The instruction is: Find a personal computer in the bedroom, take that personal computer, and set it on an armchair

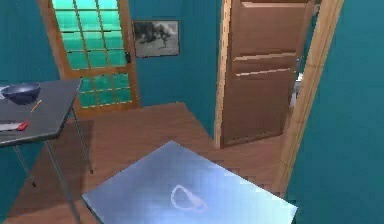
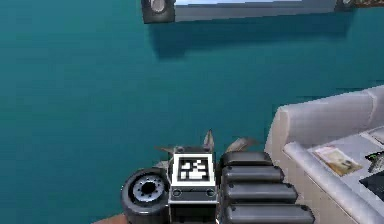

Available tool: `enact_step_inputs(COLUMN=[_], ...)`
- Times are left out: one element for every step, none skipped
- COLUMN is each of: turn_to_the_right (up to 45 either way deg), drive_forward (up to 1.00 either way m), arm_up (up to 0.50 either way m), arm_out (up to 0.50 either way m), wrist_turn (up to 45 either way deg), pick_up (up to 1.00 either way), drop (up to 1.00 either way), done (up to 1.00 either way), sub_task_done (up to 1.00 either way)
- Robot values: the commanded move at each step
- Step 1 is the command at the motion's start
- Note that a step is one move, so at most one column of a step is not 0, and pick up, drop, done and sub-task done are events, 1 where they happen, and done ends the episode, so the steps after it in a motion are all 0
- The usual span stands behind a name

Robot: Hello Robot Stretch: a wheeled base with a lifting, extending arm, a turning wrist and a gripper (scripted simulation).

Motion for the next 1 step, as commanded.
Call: enact_step_inputs(turn_to_the_right=[0.0], drive_forward=[1.0], arm_up=[0.0], arm_out=[0.0], wrist_turn=[0.0], pick_up=[0.0], drop=[0.0], done=[0.0], sub_task_done=[0.0])
